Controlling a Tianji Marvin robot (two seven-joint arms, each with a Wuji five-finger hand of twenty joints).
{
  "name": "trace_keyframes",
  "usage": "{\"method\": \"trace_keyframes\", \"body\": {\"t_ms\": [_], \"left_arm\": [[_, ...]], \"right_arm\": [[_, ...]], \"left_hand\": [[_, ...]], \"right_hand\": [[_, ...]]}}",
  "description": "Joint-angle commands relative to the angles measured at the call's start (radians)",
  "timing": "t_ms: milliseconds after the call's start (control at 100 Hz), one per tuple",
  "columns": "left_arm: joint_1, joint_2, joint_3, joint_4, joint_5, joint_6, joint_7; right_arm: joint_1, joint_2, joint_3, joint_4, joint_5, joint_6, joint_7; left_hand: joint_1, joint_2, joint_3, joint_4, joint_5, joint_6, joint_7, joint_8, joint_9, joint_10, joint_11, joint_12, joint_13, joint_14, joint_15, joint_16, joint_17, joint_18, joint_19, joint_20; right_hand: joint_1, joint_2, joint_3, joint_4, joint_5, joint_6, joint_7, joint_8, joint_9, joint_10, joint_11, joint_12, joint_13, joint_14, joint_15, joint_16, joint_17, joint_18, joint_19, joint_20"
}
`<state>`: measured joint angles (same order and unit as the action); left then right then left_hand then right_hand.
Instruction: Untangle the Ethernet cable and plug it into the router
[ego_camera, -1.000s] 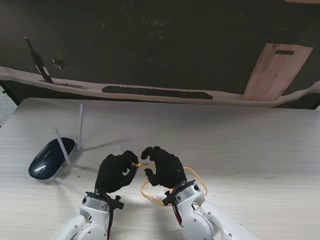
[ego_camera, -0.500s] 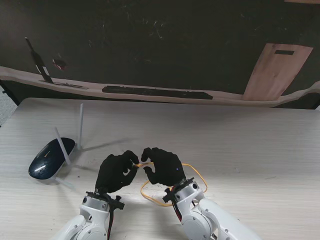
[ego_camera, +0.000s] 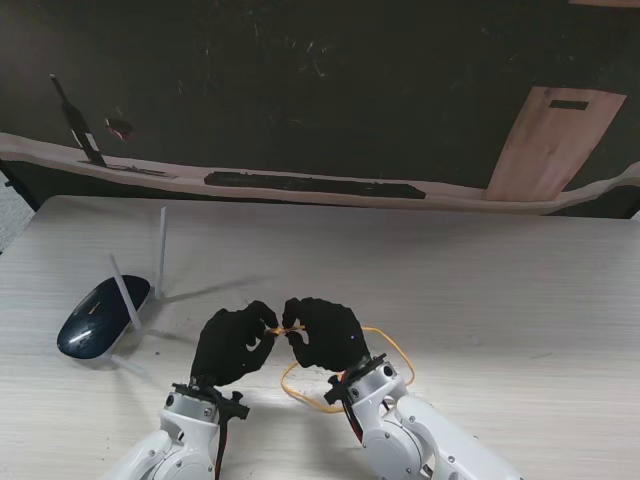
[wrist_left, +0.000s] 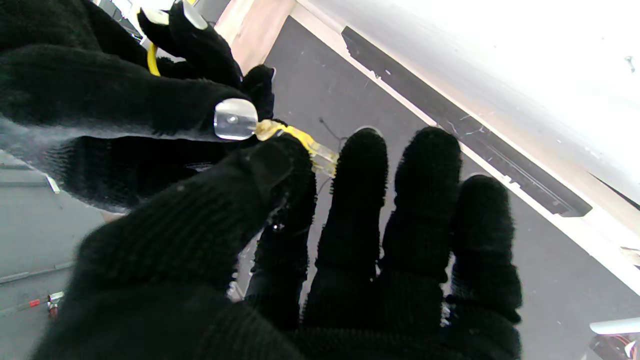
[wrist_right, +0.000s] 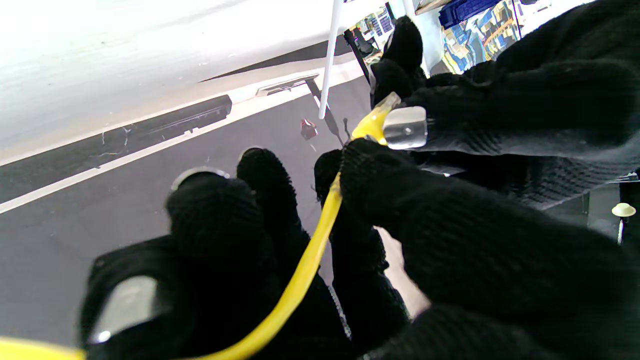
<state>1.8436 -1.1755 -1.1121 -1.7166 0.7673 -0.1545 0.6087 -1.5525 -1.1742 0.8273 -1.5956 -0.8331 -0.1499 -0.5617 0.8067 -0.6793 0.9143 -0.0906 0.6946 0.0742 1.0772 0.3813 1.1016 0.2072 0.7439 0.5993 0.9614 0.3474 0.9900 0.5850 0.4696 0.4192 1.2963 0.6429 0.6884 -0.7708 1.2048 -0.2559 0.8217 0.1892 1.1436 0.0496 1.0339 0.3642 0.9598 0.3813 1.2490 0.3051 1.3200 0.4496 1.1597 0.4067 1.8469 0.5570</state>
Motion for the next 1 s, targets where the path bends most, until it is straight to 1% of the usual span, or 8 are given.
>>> {"method": "trace_keyframes", "body": {"t_ms": [0, 240, 410, 470, 570, 690, 820, 990], "left_arm": [[0.005, -0.003, 0.003, -0.007, -0.005, 0.005, -0.017], [0.005, -0.002, 0.004, -0.006, -0.004, 0.006, -0.019], [0.005, -0.002, 0.004, -0.005, -0.005, 0.007, -0.019], [0.005, -0.003, 0.004, -0.005, -0.005, 0.007, -0.018], [0.005, -0.003, 0.003, -0.005, -0.005, 0.006, -0.015], [0.007, -0.003, 0.001, -0.005, -0.005, 0.004, -0.015], [0.009, -0.002, -0.001, -0.006, -0.004, 0.001, -0.016], [0.009, -0.002, -0.002, -0.006, -0.005, -0.001, -0.017]], "right_arm": [[-0.003, 0.0, -0.004, 0.001, -0.003, -0.006, 0.012], [-0.001, 0.003, -0.006, 0.004, -0.013, -0.004, 0.015], [0.001, 0.001, -0.01, 0.007, -0.011, 0.002, 0.012], [0.002, 0.0, -0.011, 0.007, -0.009, 0.003, 0.012], [0.004, 0.0, -0.014, 0.009, -0.008, 0.005, 0.013], [0.006, 0.0, -0.017, 0.01, -0.007, 0.008, 0.016], [0.008, 0.0, -0.02, 0.012, -0.008, 0.01, 0.016], [0.01, 0.0, -0.022, 0.013, -0.01, 0.014, 0.015]], "left_hand": [[0.044, 0.011, 0.072, 0.065, -0.01, -0.017, 0.05, 0.022, 0.004, -0.039, 0.027, 0.007, 0.006, 0.014, 0.02, 0.017, -0.017, 0.019, 0.03, 0.02], [0.045, 0.011, 0.072, 0.065, -0.01, -0.017, 0.05, 0.022, 0.004, -0.039, 0.028, 0.007, 0.005, 0.016, 0.019, 0.017, -0.018, 0.018, 0.028, 0.02], [0.045, 0.012, 0.072, 0.065, -0.011, -0.017, 0.05, 0.022, 0.003, -0.04, 0.027, 0.008, 0.004, 0.015, 0.018, 0.017, -0.02, 0.018, 0.027, 0.019], [0.045, 0.012, 0.071, 0.065, -0.011, -0.017, 0.051, 0.023, 0.004, -0.039, 0.028, 0.008, 0.004, 0.015, 0.018, 0.017, -0.02, 0.018, 0.027, 0.019], [0.046, 0.011, 0.072, 0.066, -0.011, -0.016, 0.051, 0.023, 0.004, -0.039, 0.028, 0.008, 0.004, 0.015, 0.018, 0.017, -0.02, 0.018, 0.026, 0.02], [0.046, 0.012, 0.071, 0.065, -0.01, -0.017, 0.051, 0.023, 0.003, -0.038, 0.027, 0.008, 0.004, 0.016, 0.018, 0.017, -0.02, 0.018, 0.026, 0.02], [0.045, 0.012, 0.071, 0.065, -0.011, -0.017, 0.05, 0.022, 0.003, -0.039, 0.027, 0.009, 0.003, 0.016, 0.018, 0.017, -0.02, 0.018, 0.026, 0.02], [0.046, 0.012, 0.071, 0.065, -0.01, -0.018, 0.051, 0.023, 0.003, -0.039, 0.027, 0.009, 0.003, 0.015, 0.017, 0.017, -0.021, 0.018, 0.025, 0.02]], "right_hand": [[0.034, -0.019, 0.017, -0.02, 0.022, 0.007, 0.016, -0.009, 0.05, 0.035, 0.009, -0.016, 0.043, 0.031, 0.049, 0.021, 0.023, -0.199, 0.17, 0.026], [0.028, -0.119, 0.033, -0.033, 0.019, 0.023, 0.012, -0.015, 0.057, 0.035, 0.02, -0.026, 0.046, 0.003, 0.093, 0.055, 0.032, -0.269, 0.206, 0.043], [0.029, -0.095, 0.033, -0.032, 0.029, 0.035, 0.013, -0.017, 0.075, 0.041, 0.029, -0.025, 0.048, -0.016, 0.148, 0.091, 0.04, -0.33, 0.246, 0.06], [0.031, -0.075, 0.028, -0.029, 0.041, 0.038, 0.017, -0.02, 0.092, 0.043, 0.034, -0.025, 0.047, -0.023, 0.179, 0.113, 0.048, -0.354, 0.247, 0.097], [0.031, -0.069, 0.025, -0.028, 0.051, 0.043, 0.018, -0.026, 0.109, 0.043, 0.04, -0.023, 0.049, -0.036, 0.209, 0.136, 0.056, -0.381, 0.247, 0.141], [0.033, -0.065, 0.025, -0.026, 0.046, 0.049, 0.011, -0.03, 0.113, 0.041, 0.044, -0.021, 0.049, -0.042, 0.224, 0.146, 0.059, -0.395, 0.247, 0.165], [0.035, -0.062, 0.024, -0.026, 0.027, 0.059, -0.012, -0.042, 0.121, 0.034, 0.052, -0.02, 0.05, -0.045, 0.233, 0.153, 0.061, -0.404, 0.247, 0.179], [0.041, -0.055, 0.024, -0.024, 0.03, 0.066, -0.016, -0.042, 0.13, 0.037, 0.063, -0.018, 0.05, -0.046, 0.242, 0.161, 0.064, -0.41, 0.247, 0.192]]}}
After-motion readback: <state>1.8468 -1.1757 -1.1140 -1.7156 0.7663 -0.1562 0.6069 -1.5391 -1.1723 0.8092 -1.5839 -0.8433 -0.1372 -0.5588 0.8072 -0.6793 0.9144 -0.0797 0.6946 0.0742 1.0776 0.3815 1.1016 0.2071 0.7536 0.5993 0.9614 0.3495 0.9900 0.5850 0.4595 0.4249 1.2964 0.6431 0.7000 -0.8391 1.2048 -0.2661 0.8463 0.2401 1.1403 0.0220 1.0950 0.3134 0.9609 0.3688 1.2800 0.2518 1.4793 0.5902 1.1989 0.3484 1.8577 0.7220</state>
